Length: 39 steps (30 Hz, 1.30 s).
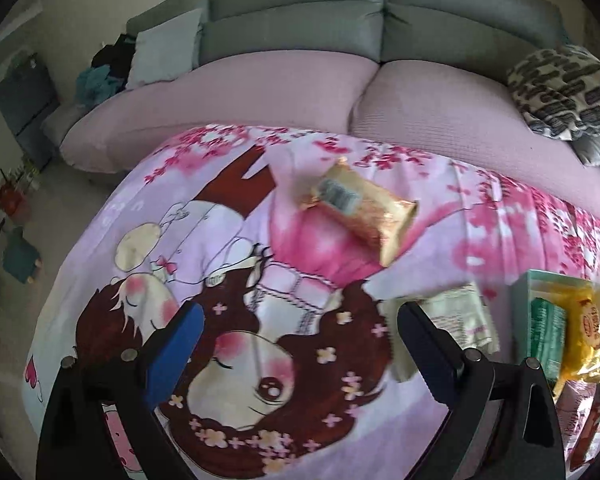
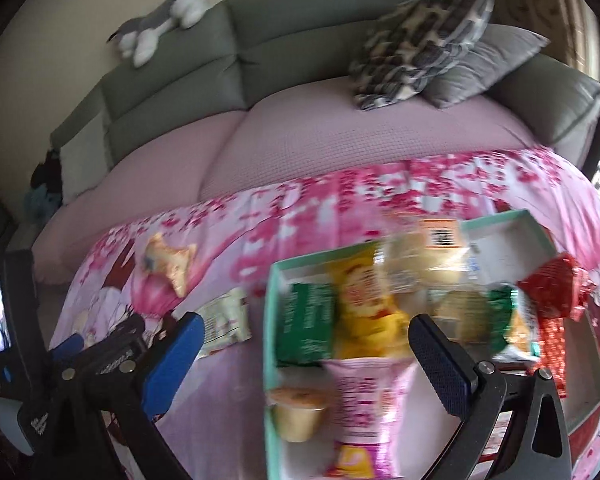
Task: Organize snacks
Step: 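Move both open tools back toward the yellow bread pack and white bag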
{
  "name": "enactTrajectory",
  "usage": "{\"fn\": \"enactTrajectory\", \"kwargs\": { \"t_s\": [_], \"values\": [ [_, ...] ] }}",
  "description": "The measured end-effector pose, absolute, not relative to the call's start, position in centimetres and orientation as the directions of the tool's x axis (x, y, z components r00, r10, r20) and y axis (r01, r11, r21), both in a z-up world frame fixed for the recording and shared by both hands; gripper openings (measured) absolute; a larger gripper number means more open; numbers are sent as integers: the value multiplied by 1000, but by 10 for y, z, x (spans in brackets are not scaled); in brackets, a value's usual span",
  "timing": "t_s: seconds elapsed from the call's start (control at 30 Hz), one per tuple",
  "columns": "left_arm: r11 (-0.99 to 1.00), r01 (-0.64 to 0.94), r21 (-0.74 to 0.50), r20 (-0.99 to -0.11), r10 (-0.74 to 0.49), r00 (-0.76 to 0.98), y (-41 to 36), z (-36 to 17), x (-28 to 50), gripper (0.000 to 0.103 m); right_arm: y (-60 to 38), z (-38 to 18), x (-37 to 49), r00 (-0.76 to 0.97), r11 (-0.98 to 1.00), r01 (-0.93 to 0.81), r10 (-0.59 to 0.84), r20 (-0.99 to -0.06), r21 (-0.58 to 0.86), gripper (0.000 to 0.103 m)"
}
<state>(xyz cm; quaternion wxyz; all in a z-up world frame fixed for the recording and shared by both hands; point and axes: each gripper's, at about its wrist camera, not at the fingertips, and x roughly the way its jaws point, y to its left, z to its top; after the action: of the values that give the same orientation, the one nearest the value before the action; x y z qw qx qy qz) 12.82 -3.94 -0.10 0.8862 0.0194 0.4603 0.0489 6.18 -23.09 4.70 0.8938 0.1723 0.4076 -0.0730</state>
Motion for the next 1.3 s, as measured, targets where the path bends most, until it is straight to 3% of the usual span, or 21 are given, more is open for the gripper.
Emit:
{"fn": "enactTrajectory", "kwargs": {
  "t_s": [0.67,1.3],
  "values": [
    [992,-122,20,-847,82,525,29,-21,139,98,-147,35,84,649,976,115,68,-758,187,103],
    [992,-115,-48,-865,17,501,54,-30,153,98,-141,12,95,646,978,93,84,-759,188,99]
  ]
}}
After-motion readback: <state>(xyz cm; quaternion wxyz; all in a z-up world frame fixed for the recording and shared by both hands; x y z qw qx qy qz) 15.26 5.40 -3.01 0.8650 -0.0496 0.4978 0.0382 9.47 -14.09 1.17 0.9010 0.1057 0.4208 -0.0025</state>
